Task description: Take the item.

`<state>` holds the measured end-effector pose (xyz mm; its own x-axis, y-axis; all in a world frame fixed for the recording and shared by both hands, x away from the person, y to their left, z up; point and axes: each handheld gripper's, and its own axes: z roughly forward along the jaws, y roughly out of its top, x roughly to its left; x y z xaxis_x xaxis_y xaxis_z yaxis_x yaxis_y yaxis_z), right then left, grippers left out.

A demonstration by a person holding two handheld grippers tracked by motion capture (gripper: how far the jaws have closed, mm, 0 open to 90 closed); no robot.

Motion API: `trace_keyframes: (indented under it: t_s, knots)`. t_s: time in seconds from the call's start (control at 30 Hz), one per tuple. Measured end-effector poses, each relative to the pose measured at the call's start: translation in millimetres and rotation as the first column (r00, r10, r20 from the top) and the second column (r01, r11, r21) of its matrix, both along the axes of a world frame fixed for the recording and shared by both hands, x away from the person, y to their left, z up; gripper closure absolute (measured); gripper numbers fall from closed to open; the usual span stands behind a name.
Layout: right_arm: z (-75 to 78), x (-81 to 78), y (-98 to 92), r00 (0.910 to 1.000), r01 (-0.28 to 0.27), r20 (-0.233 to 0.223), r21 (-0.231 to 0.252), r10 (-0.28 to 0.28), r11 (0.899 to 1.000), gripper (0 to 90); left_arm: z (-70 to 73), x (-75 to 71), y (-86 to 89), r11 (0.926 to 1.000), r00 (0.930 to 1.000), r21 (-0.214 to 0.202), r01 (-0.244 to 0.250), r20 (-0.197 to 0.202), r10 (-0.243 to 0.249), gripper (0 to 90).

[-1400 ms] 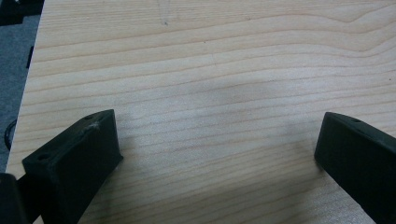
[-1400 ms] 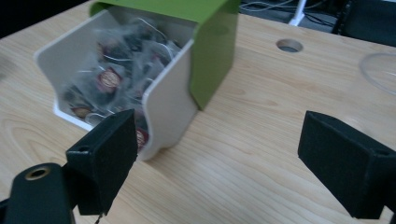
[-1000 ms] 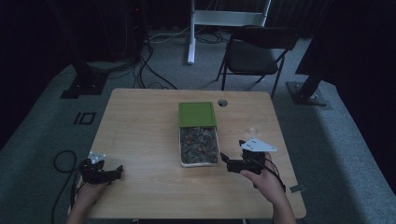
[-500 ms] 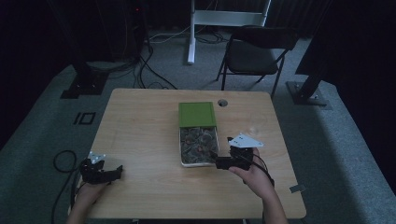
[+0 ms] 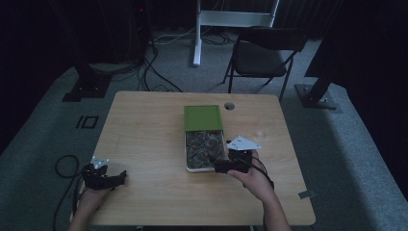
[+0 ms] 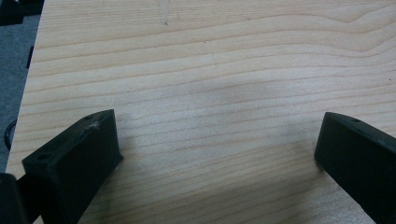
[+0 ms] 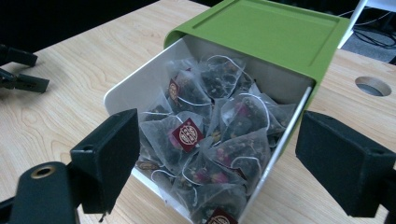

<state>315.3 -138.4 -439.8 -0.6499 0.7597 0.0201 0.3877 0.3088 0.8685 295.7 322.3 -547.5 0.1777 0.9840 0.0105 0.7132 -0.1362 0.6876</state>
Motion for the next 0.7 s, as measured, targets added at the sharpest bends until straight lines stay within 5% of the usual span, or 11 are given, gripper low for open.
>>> trace_keyframes:
  t_s: [0.7]
  knots:
    - [-14.4, 9.3, 38.1, 0.9987, -0.049, -0.016, -0.013, 0.049, 0.999, 14.0, 0.1, -0.1, 0.2, 1.0000, 1.0000, 0.002, 0.002, -0.002, -0.002, 0.5]
